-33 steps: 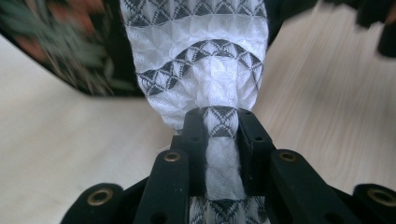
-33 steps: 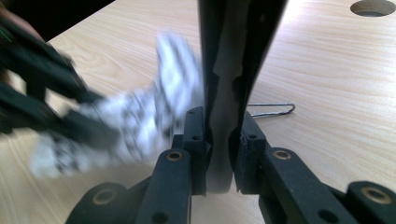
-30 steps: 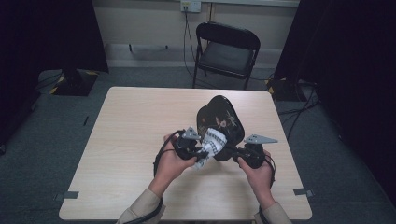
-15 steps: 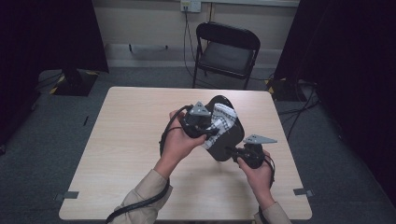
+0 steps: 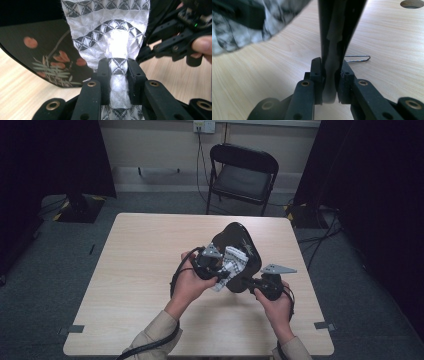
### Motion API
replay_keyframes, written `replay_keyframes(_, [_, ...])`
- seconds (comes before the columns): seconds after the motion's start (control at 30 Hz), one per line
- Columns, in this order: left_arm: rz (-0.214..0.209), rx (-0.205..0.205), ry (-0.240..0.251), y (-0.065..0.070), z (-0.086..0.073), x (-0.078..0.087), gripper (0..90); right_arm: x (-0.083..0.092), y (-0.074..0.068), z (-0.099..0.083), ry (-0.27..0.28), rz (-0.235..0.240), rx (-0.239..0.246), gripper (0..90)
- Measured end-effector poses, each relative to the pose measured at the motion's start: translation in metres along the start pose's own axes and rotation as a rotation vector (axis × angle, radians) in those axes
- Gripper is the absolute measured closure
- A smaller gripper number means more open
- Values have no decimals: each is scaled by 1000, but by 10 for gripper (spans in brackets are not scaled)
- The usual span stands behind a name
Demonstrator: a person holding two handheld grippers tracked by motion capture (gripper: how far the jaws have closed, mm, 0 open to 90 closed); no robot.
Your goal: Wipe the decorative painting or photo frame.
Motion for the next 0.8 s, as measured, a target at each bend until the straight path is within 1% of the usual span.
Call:
replay_keyframes(0.03, [-2, -1, 0, 0, -3, -2, 755, 0, 0, 0, 0, 0, 0, 784])
replay_keyframes(0.13, [-8, 8, -20, -1, -12, -7, 755, 0, 0, 0, 0, 1, 1, 783])
replay_keyframes(0.23, [-21, 26, -30, 0, -20, -11, 755, 0, 0, 0, -1, 1, 0, 783])
replay_keyframes(0.33, [-24, 30, -49, 0, -27, -14, 755, 0, 0, 0, -1, 4, -3, 782])
replay_keyframes(0.53, [-24, 44, -68, 1, -42, -22, 755, 1, 0, 0, -1, 5, -4, 782])
replay_keyframes(0.57, [-25, 40, -76, 1, -45, -23, 755, 1, 0, 0, -2, 6, -4, 781])
replay_keyframes(0.7, [-29, 55, -92, 0, -56, -27, 754, 1, 0, 0, -2, 7, -4, 781])
replay_keyframes(0.73, [-31, 55, -104, 0, -59, -28, 755, 1, 0, 0, -2, 7, -5, 781])
replay_keyframes(0.77, [-30, 63, -98, 1, -61, -29, 755, 1, 1, 0, -2, 7, -5, 781])
replay_keyframes(0.8, [-33, 62, -109, 0, -64, -30, 755, 1, 1, 0, -2, 8, -5, 781])
Point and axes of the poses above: each handheld gripper's, and its own axes: x roughly backward along the jaws, z roughly out of its top, y roughly to its right, the point moved 4 cm from there along -x, roughly forward along the jaws, and after that the axes turned 2 degrees about z, right-handed, at the moved point
